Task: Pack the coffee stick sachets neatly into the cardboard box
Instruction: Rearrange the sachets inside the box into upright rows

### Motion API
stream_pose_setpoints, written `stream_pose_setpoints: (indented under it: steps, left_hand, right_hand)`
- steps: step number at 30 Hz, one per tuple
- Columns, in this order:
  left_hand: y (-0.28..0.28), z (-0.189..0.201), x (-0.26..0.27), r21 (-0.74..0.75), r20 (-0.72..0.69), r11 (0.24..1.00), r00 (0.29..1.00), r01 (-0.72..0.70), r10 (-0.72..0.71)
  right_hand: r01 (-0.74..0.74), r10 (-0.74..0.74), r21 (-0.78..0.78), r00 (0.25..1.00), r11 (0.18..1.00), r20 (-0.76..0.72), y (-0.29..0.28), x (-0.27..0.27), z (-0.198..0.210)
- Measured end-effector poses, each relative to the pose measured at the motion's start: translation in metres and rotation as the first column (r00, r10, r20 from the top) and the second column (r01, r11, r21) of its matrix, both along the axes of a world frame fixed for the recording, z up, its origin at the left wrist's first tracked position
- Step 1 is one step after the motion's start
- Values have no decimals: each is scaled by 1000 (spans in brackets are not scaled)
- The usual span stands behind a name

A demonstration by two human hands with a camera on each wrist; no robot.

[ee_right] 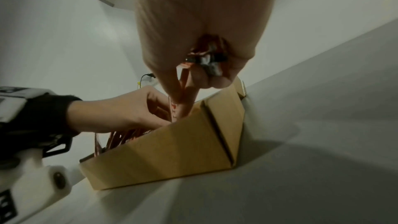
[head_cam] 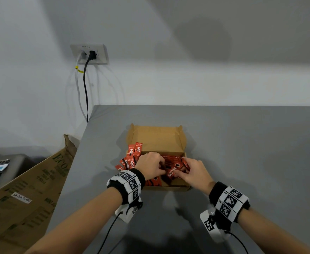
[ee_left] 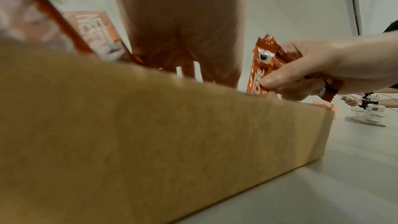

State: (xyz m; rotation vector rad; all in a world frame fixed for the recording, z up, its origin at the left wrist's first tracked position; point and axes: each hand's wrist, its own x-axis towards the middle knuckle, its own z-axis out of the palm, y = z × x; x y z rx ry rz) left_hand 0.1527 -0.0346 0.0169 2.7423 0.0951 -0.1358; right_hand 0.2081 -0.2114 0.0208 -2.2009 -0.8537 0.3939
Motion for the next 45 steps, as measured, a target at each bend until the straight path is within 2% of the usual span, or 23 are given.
stream_pose_setpoints:
  steps: [5,10,15,20,24,27,29,31,36,41,45]
  left_hand:
    - [1,2,-2,-31,-17,999,999,37,-38]
    - [-1,10,-3,-136,5,974,983,184,-185]
    - [-9,7,-4,-153,9,975,986,163,-164]
    - [-12,10,-4,-62,-4,967,969,248,-249]
    - [-14,11,-3,24,0,953,953,303,-303]
    - [-17,8,-2,130,-11,934,942,333,-335]
    - [-17,7,-2,134,-6,935,944,328,-330]
    - [-14,6,-2,100,5,944,949,314,-316]
    - [-7,1,-3,57,32,958,958,283,-285]
    - [-9,0,-1,83,7,965,968,250,-251]
    - [-9,-2,-2,124,-12,963,970,241,-241]
  right_hand:
    - [37,-29,-97,997,995,78,-2,1,-9]
    - [41,-31,-78,993,996,115,-3,1,-12]
    - [24,-12,-97,992,995,122,-3,2,-11]
    - [46,-37,-79,992,996,118,-12,12,-1]
    - [-35,61,-226,992,974,109,-17,16,4]
    - [-48,146,-375,960,926,238,-14,12,5]
    - [-56,231,-467,917,882,326,-8,9,5]
    - [-69,269,-493,899,867,346,-3,6,4]
    - [-75,257,-499,917,863,306,1,7,3]
    - [-82,309,-549,890,832,336,3,8,-3]
    - [-76,301,-542,891,837,340,5,7,-4]
